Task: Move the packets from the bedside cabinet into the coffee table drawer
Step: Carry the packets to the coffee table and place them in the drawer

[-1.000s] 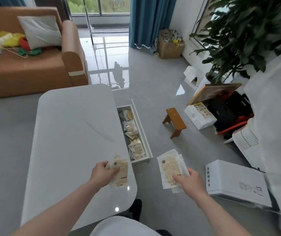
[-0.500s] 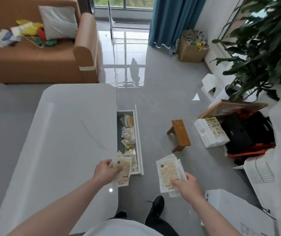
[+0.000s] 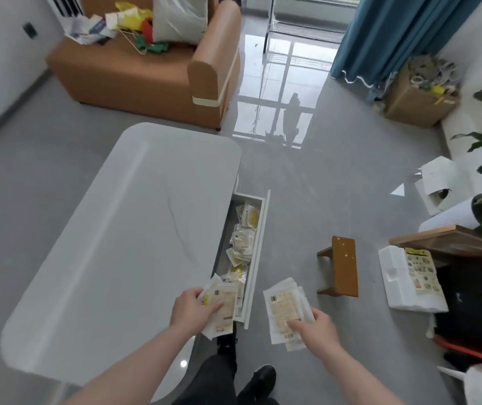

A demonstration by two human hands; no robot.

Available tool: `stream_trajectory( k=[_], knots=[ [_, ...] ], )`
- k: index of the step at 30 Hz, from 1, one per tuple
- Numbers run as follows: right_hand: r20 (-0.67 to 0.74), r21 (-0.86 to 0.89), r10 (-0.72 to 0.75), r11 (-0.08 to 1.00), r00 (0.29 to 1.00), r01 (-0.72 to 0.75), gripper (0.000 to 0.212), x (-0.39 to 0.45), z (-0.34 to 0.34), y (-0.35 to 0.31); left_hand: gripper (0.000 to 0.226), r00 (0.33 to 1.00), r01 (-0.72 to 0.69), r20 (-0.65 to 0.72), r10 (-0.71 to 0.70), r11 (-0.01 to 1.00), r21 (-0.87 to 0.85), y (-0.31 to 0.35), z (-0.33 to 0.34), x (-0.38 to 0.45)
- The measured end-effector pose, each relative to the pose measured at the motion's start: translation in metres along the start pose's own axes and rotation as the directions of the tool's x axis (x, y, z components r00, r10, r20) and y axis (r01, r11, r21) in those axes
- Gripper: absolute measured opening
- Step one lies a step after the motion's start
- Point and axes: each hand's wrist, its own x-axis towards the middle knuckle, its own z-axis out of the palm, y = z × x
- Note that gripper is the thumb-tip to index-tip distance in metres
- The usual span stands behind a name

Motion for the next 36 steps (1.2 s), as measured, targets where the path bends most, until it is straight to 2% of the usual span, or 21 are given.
stream_trajectory(
  k=[10, 21, 29, 34, 36],
  knots=[
    [-0.017, 0.001, 0.055, 0.999, 0.998, -0.055, 0.017, 0.134, 0.025, -0.011, 0.032, 0.993, 0.095, 0.05, -0.102, 0.987, 0.13, -0.003, 0.062, 0.136],
    [0.006, 0.012, 0.121, 0.993, 0.993, -0.121, 0.015, 0.284, 0.066, 0.047, 0.034, 0.99, 0.131, 0.019, -0.14, 0.958, 0.256, -0.056, 0.173, 0.248],
    [0.06, -0.011, 0.104, 0.995, 0.993, -0.103, 0.019, 0.335, 0.085, 0.079, 0.055, 0.986, 0.141, 0.021, -0.164, 0.901, 0.411, -0.102, 0.208, 0.288],
    [0.078, 0.016, 0.121, 0.992, 0.99, -0.122, 0.018, 0.335, 0.088, 0.088, 0.034, 0.988, 0.151, -0.048, -0.147, 0.844, 0.515, -0.111, 0.202, 0.28],
    [0.089, 0.024, 0.123, 0.992, 0.988, -0.126, 0.018, 0.332, 0.087, 0.088, 0.029, 0.99, 0.14, -0.088, -0.111, 0.856, 0.498, -0.112, 0.198, 0.272]
  ],
)
